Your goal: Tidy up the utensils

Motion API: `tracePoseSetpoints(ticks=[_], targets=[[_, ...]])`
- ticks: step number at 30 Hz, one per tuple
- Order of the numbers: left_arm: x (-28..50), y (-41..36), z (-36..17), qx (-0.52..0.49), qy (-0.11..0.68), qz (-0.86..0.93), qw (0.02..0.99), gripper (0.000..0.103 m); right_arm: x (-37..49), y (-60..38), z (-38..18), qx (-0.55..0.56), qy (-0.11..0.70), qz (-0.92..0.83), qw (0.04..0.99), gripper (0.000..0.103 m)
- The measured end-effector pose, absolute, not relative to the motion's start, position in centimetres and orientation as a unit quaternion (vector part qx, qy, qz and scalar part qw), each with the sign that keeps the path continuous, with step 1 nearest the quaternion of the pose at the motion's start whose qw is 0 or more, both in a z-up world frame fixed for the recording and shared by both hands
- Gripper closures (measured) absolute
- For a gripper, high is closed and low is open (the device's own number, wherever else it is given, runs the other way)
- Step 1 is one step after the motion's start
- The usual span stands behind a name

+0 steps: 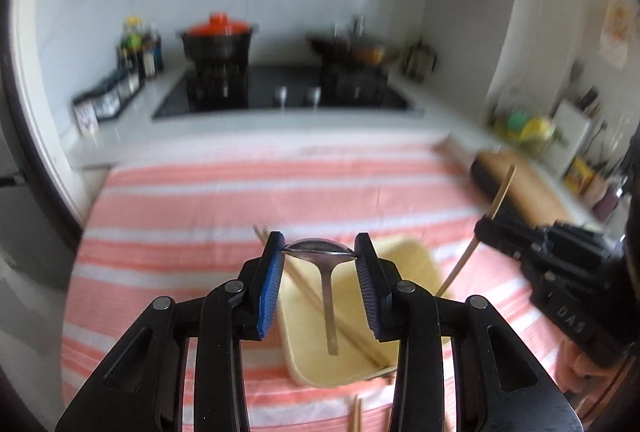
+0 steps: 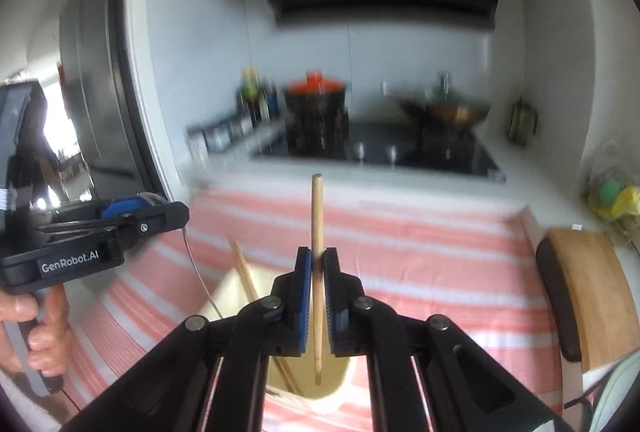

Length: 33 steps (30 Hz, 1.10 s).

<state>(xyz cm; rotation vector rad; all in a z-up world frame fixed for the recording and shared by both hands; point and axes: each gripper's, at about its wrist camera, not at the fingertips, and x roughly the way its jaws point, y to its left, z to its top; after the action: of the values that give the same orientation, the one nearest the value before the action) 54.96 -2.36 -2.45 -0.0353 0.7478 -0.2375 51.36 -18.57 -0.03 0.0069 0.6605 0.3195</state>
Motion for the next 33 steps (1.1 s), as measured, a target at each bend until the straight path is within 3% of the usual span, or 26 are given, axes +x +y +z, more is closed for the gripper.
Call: tracePoseSetpoints(ticks=[4,5,6,7,8,9,12,16,20,26,33], targets=[[56.7,-3.4,-5.7,0.015,0.415,-0.089,0.905,0.065,53.2,-18.8,-3.1,0.024,0.376,0.155,0.913,0.096],[56.5,-3.1,-5.4,0.016,0.417,-0.079,0.905,0.062,53.5,-19.0,-3.2,0.029,0.385,0.150,0.910,0.091],[56.0,-2.6,-4.7,0.009,0.411,-0.081,0.908,0.052,53.5,-19.3,-3.0,0.037,0.388,0.146,0.909,0.084],[55.2,-2.0,-4.1,0.003,0.404,-0.088,0.910,0.046,53.3,-19.7,-2.4,0.045,0.385,0.142,0.911,0.066],[53.7,-1.1,-2.9,-0.004,0.390,-0.102,0.915,0.034,52.6,-20.4,-1.6,0.052,0.375,0.139,0.915,0.058],[52.3,-0.5,-2.0,0.000,0.380,-0.107,0.919,0.026,51.7,-21.0,-0.8,0.055,0.364,0.138,0.920,0.057],[47.4,1.5,-0.7,0.035,0.375,-0.123,0.918,0.016,48.6,-22.7,1.7,0.032,0.346,0.135,0.928,0.057],[40.2,4.1,-2.8,0.080,0.401,-0.132,0.903,0.009,42.0,-24.7,2.3,-0.022,0.330,0.114,0.937,0.036],[34.0,6.2,-8.6,0.055,0.428,-0.123,0.894,0.007,34.7,-26.3,-3.5,-0.053,0.366,0.092,0.925,0.036],[30.6,7.4,-17.5,0.006,0.444,-0.073,0.893,0.007,26.9,-28.1,-15.3,0.002,0.447,0.046,0.893,0.036],[31.0,7.1,-21.4,0.024,0.444,-0.024,0.895,0.007,24.1,-28.1,-19.1,-0.001,0.449,0.005,0.894,0.036]])
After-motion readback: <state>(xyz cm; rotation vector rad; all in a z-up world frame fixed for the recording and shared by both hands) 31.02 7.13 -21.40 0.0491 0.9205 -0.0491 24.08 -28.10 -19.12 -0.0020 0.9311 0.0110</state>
